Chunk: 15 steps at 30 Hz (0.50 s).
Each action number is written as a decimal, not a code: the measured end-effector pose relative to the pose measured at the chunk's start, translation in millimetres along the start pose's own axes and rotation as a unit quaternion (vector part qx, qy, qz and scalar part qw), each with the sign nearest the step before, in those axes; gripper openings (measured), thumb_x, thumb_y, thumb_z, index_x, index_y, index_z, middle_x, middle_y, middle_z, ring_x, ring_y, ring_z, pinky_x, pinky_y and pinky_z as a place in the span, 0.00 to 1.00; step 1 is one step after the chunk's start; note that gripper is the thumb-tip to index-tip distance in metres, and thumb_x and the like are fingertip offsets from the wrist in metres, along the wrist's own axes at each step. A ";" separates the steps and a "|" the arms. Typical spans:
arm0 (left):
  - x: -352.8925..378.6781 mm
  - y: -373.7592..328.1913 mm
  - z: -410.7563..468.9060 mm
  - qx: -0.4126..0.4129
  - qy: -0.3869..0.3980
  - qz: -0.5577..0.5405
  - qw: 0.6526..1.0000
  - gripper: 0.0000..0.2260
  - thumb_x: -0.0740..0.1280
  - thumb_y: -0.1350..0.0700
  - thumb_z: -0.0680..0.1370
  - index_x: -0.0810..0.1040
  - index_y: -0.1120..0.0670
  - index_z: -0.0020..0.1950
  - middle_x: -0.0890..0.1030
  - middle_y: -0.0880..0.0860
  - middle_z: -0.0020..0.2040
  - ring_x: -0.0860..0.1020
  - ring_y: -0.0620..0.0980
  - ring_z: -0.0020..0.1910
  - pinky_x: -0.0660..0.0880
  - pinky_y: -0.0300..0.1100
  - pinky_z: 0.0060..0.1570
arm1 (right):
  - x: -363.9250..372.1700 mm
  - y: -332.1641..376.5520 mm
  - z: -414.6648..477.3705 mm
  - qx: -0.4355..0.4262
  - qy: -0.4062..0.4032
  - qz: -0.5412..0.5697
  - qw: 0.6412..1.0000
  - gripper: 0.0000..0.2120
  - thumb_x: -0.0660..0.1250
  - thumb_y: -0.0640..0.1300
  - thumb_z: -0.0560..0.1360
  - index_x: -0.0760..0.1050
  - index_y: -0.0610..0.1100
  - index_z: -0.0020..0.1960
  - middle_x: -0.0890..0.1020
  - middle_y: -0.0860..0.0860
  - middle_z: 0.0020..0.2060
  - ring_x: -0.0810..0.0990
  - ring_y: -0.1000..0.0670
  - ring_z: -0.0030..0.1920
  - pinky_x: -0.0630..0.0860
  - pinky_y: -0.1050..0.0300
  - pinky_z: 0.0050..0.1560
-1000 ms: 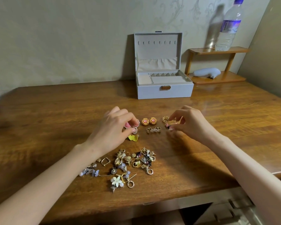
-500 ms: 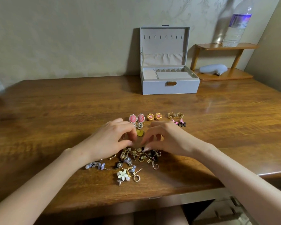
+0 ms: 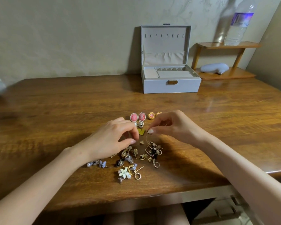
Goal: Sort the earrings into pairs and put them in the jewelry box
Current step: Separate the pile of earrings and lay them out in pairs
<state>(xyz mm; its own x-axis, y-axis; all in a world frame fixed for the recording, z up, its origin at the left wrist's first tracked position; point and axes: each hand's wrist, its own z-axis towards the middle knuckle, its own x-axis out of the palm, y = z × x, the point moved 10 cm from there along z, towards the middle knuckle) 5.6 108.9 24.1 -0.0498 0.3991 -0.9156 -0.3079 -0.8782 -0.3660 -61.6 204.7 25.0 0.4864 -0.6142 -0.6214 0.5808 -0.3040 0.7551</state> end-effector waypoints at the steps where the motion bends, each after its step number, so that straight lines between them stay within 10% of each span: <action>1: 0.7 -0.7 0.9 0.001 0.001 0.000 1.000 0.04 0.67 0.54 0.76 0.75 0.45 0.47 0.72 0.35 0.44 0.70 0.36 0.51 0.64 0.25 0.49 | -1.3 -1.3 -0.4 0.005 0.000 0.022 1.000 0.03 0.73 0.44 0.70 0.83 0.45 0.41 0.80 0.58 0.28 0.73 0.61 0.30 0.67 0.68 0.32; 15: 28.8 -32.1 18.2 0.088 0.031 0.042 0.995 0.06 0.69 0.47 0.73 0.78 0.47 0.47 0.75 0.43 0.46 0.66 0.39 0.48 0.59 0.24 0.52 | -17.3 -17.4 -13.5 0.035 -0.006 0.121 0.992 0.03 0.71 0.34 0.70 0.80 0.39 0.43 0.82 0.52 0.30 0.80 0.54 0.33 0.78 0.61 0.37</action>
<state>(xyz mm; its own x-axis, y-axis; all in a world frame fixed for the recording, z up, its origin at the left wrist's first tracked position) -3.3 153.5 12.5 -0.0260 0.3043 -0.9522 -0.4678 -0.8455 -0.2575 -71.3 230.5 19.7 0.5988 -0.6836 -0.4173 0.4006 -0.1956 0.8951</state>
